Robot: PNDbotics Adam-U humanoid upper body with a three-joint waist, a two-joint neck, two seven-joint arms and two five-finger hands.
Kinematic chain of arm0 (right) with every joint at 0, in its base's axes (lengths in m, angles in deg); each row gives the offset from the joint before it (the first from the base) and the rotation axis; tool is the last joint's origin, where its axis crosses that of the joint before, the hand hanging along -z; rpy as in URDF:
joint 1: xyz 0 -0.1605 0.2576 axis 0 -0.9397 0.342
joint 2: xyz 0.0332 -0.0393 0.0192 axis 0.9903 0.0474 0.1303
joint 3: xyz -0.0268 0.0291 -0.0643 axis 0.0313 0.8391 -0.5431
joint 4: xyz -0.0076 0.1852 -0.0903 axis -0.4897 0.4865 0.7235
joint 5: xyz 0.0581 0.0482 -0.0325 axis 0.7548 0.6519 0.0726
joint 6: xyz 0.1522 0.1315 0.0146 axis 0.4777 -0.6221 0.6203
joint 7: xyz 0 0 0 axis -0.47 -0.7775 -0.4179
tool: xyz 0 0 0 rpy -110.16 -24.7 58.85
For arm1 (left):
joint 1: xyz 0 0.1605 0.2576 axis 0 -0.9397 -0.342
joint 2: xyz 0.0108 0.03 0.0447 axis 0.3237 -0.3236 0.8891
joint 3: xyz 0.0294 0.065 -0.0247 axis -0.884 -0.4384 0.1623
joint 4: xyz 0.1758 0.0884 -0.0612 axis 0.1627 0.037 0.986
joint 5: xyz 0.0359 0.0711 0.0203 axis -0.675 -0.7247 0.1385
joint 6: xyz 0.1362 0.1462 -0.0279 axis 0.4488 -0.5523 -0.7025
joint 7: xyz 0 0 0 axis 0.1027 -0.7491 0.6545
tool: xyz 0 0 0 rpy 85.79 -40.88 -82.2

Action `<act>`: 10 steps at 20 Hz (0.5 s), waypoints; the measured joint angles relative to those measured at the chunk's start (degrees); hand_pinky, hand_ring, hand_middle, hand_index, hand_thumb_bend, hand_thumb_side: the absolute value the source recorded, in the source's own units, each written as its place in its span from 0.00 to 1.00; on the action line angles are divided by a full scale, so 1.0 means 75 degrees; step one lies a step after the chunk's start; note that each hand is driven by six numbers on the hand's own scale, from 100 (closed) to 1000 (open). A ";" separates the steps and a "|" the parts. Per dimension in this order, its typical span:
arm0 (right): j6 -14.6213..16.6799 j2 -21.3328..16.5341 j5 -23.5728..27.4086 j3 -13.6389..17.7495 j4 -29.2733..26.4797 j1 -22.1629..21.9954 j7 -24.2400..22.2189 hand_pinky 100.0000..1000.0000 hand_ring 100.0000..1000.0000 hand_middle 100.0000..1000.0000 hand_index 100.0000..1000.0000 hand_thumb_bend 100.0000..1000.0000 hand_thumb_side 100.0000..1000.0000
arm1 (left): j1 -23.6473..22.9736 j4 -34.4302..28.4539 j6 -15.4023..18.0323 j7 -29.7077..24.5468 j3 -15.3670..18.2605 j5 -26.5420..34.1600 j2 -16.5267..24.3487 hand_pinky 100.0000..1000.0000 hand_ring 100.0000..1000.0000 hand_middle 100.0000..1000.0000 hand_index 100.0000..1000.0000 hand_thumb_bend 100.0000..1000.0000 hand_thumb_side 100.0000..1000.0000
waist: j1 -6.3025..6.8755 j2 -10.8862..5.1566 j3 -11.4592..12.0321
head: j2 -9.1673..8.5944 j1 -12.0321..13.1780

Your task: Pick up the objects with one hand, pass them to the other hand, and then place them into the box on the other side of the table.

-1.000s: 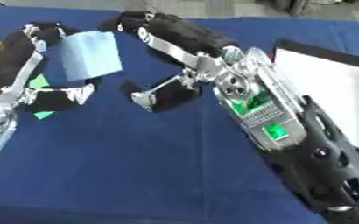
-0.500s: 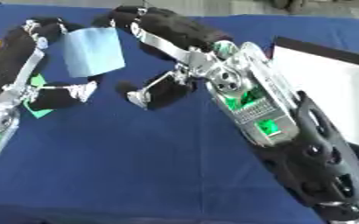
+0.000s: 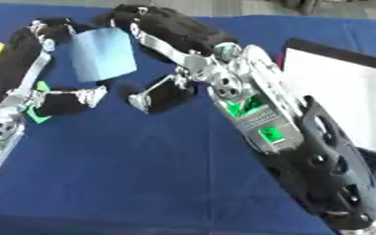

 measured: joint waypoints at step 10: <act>-0.0280 0.0114 -0.0285 -0.0050 0.0000 0.0063 -0.0085 0.88 1.00 0.87 0.92 0.14 0.00 | -0.0003 0.0006 0.0296 0.0235 -0.0052 0.0140 -0.0044 0.65 0.43 0.44 0.54 0.00 0.18 | -0.0078 -0.0047 -0.0048 | 0.0067 0.0004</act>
